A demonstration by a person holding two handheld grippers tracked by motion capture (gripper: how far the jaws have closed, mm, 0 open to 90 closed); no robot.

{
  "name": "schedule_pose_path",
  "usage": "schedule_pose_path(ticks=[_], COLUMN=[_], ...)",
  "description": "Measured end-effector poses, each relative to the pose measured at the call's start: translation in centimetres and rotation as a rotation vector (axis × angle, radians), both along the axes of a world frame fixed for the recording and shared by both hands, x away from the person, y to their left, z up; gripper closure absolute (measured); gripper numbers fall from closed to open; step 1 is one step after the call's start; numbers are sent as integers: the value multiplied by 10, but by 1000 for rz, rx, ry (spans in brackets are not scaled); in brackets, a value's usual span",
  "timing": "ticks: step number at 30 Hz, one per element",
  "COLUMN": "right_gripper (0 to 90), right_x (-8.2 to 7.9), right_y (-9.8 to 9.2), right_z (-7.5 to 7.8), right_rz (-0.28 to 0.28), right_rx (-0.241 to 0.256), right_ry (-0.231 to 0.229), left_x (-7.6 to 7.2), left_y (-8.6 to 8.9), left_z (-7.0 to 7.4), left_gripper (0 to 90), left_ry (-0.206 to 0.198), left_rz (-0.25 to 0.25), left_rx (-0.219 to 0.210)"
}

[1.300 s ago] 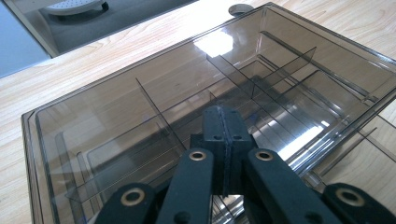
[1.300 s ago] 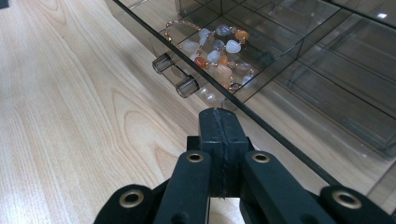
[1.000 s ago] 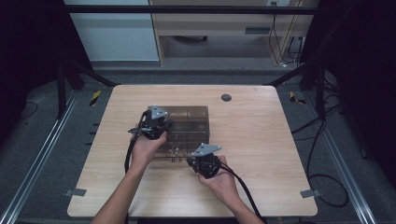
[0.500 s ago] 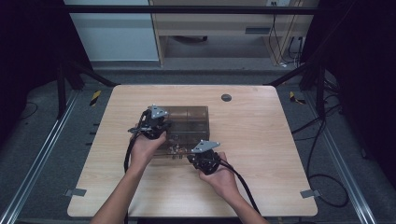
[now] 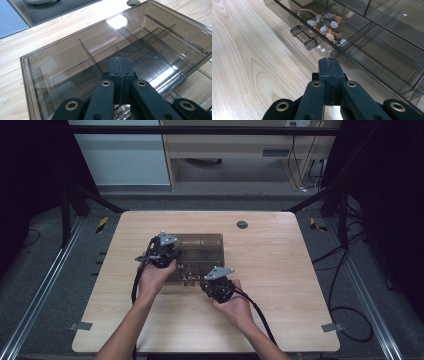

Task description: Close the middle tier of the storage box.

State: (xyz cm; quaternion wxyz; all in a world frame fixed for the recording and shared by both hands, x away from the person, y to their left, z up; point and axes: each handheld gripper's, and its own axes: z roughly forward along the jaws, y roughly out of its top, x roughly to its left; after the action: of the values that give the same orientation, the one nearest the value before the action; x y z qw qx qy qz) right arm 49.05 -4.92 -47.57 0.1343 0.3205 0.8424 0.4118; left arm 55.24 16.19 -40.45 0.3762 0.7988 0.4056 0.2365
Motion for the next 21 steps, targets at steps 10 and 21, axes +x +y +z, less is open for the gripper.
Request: schedule_pose_path(ticks=[10, 21], right_gripper=[900, 900], right_x=[5, 11], right_y=[-1, 0], right_z=[-1, 2], right_rz=[-14, -15], right_rx=[1, -17], right_ry=[0, -1], left_x=[-2, -3], left_y=[3, 3], left_z=[0, 0], left_gripper=[897, 897], left_ry=[-8, -13], left_rz=[6, 2], left_rx=[2, 2])
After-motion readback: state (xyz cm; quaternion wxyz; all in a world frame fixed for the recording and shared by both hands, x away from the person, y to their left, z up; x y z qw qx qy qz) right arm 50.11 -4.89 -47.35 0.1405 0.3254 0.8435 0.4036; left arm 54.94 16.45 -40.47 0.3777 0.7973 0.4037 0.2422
